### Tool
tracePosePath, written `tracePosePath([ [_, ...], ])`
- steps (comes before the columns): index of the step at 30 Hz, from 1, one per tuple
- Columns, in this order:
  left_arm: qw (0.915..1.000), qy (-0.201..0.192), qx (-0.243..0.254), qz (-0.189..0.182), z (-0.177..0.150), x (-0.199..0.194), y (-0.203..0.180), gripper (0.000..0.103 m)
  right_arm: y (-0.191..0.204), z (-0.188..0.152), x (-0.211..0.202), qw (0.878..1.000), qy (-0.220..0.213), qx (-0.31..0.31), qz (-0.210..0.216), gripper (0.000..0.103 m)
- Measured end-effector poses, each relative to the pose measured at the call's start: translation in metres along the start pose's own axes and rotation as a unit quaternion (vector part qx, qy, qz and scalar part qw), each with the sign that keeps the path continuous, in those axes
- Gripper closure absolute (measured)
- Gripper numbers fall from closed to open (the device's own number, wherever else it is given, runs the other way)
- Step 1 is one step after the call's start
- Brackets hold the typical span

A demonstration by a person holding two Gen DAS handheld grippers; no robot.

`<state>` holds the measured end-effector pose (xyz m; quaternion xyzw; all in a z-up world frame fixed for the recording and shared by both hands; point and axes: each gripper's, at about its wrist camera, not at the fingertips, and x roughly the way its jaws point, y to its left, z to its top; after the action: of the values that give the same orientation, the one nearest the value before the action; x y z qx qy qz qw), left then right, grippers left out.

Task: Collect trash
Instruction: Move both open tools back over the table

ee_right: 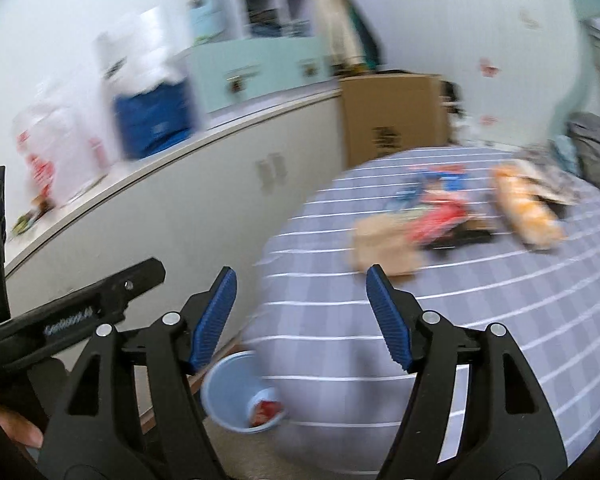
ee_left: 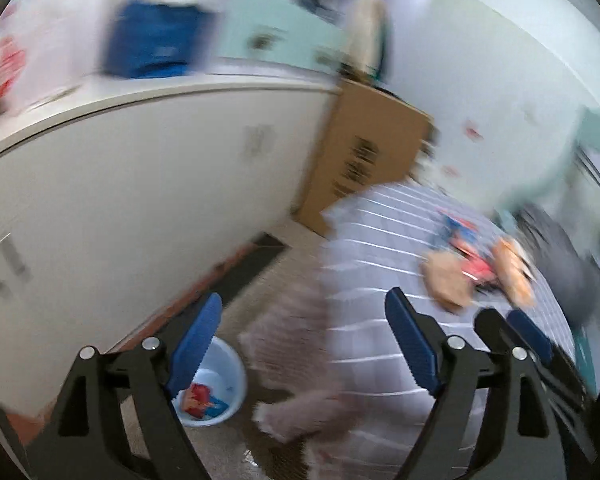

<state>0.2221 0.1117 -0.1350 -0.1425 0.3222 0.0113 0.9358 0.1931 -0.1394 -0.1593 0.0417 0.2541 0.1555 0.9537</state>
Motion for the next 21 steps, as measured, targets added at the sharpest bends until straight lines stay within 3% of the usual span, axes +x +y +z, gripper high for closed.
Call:
tracePosePath([
  [5, 0.9944, 0.032, 0.088, -0.049, -0.001, 0.037, -0.084, 0.02, -0.08, 0.004, -0.013, 0.998, 0.004, 0.044, -0.055, 0.036],
  [8, 0.9909, 0.066, 0.103, -0.056, -0.003, 0.063, -0.109, 0.02, -0.117, 0.006, -0.016, 0.995, 0.018, 0.062, -0.072, 0.036],
  [16, 0.9896, 0.094, 0.099, -0.044, 0.001, 0.112, -0.133, 0.021, -0.149, 0.011, 0.004, 0.994, 0.054, 0.079, -0.043, 0.036],
  [18, 0.9888, 0.102, 0.098, -0.048, 0.003, 0.117, -0.131, 0.031, -0.149, 0.015, 0.01, 0.995, 0.061, 0.073, -0.038, 0.036],
  [20, 0.9873, 0.113, 0.094, -0.06, 0.004, 0.122, -0.128, 0.049, -0.147, 0.021, 0.017, 0.995, 0.064, 0.07, -0.024, 0.037],
  [21, 0.9868, 0.118, 0.091, -0.062, 0.005, 0.126, -0.126, 0.051, -0.144, 0.024, 0.021, 0.996, 0.064, 0.066, -0.021, 0.037],
])
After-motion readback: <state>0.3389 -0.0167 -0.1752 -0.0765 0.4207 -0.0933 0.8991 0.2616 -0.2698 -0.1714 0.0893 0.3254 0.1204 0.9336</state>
